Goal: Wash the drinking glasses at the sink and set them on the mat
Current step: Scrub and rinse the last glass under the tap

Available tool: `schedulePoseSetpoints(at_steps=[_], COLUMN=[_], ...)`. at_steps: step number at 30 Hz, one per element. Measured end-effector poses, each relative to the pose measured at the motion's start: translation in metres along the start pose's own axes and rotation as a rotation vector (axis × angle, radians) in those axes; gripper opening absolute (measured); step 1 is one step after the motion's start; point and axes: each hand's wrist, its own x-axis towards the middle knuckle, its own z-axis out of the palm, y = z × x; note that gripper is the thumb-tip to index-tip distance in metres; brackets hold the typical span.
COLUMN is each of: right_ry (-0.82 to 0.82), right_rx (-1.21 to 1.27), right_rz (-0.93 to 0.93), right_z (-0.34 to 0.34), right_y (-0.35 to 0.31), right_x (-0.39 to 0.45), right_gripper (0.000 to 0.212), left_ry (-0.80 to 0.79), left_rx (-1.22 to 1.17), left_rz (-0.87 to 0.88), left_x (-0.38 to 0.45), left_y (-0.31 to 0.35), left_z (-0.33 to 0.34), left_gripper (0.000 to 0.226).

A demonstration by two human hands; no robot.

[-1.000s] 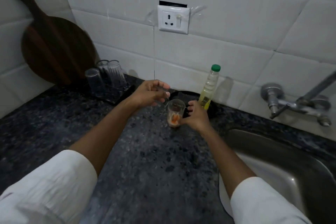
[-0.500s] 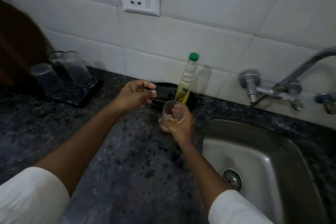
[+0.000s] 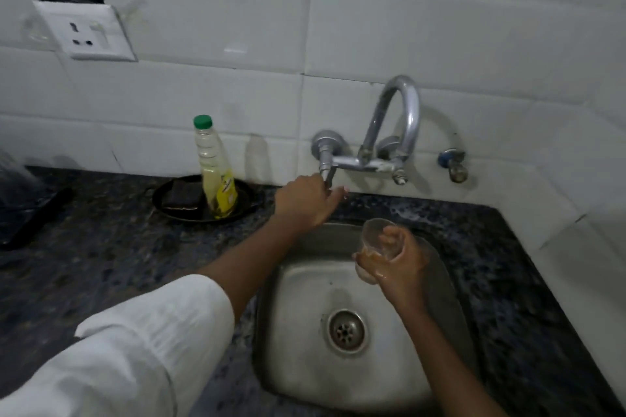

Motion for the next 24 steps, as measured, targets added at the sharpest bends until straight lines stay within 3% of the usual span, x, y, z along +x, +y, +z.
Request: schedulePoseSetpoints(at_steps=[5,10,15,19,24], right_ry=[-0.062,-0.140,-0.120,-0.104,-0.091], right_rx=[0.010,0.017,0.007,-0.001,-0.019], right_rz=[-0.013,-0.036,-0.037,-0.037,-0.049], right_z=[-0.023,-0.023,-0.021,-0.019,-0.019], right_y=[0.007,-0.008,-0.020,-0.023,-0.028], right_x=[0.014,0.025,0.037,0.042,0.041], right_gripper=[0.061,0.063,0.062,0.064,0.065], left_ry=[0.113,0.167,0.156,0.114,0.089], left_rx=[0.202,0.220,0.025,-0.039,-0.386], left_rz=[-0.136,-0.112,-0.182,-0.133,-0.223], left_x=[0.013,0.017,0.019,0.023,0.019], left_y=[0.022,0.018,0.013,0.003,0.004], left_z=[0.001,0.008,0.012,0.017,0.011], left_gripper=[0.068,0.066,0.068,0.060,0.061])
